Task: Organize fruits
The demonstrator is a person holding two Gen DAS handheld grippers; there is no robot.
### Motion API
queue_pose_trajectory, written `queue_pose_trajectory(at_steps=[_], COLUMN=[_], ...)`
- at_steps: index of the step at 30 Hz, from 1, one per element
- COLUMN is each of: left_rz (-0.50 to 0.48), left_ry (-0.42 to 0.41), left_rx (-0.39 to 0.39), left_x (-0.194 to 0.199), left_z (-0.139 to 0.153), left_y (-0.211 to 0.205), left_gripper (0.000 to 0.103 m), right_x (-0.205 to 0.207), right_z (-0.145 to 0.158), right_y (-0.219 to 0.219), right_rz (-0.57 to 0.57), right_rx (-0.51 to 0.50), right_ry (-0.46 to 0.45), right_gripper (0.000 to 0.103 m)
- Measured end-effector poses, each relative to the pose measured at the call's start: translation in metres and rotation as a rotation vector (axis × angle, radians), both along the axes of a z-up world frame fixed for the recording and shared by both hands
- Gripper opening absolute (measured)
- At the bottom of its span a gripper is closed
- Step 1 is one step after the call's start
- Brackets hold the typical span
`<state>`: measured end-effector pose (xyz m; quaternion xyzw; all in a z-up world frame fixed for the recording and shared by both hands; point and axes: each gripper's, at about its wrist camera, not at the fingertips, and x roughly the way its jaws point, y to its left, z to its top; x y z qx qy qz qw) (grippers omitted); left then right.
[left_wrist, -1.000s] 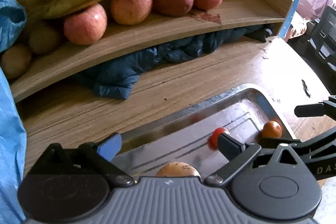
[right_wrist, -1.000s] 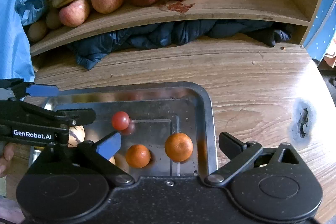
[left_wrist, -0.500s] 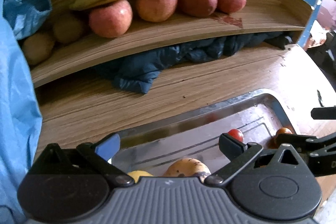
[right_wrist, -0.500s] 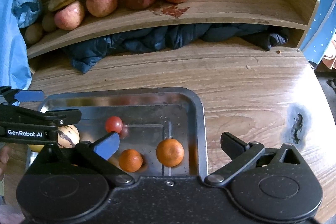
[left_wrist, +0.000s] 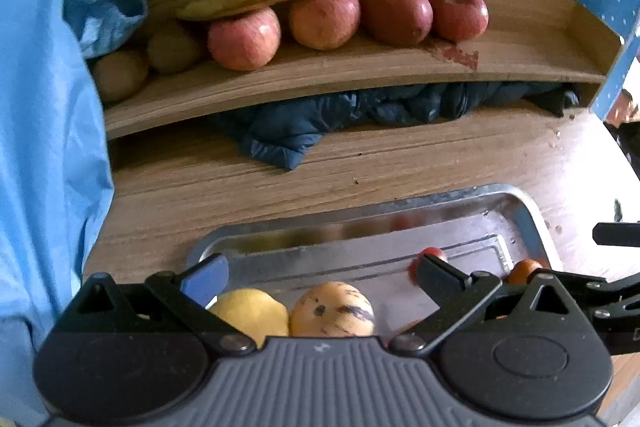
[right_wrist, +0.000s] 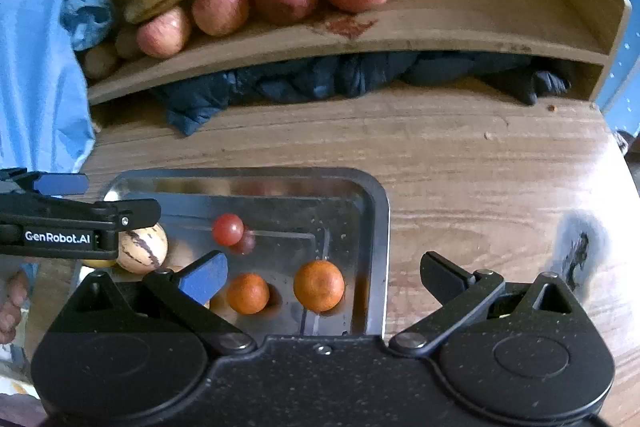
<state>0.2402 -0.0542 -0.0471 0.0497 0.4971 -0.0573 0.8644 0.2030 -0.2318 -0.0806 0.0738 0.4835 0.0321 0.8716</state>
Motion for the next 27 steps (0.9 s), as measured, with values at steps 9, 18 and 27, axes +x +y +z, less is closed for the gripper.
queue_pose_trajectory(at_steps=[9,18,27], left_rz=[0.124,0.227,0.303], left_ry=[-0.032,-0.095,-0.134], left_rx=[-0.02,-0.02,-0.03], left_x=[-0.025,-0.058,-0.095], left_z=[0.01,0.024,0.033], left_y=[-0.001,-0.003,0.007], left_gripper=[0.103,0.103,0.103], right_x=[-0.01,-0.031,-0.049], right_z=[0.011,0.021,0.028], right_y=[-0.008,-0.008,-0.007], right_rz=[0.043,0.071,0.084], right_rx=[-0.008,-0.016,-0.004], right_ry=[-0.056,-0.128,-0.176], right_gripper=[0.102,0.102,0.102])
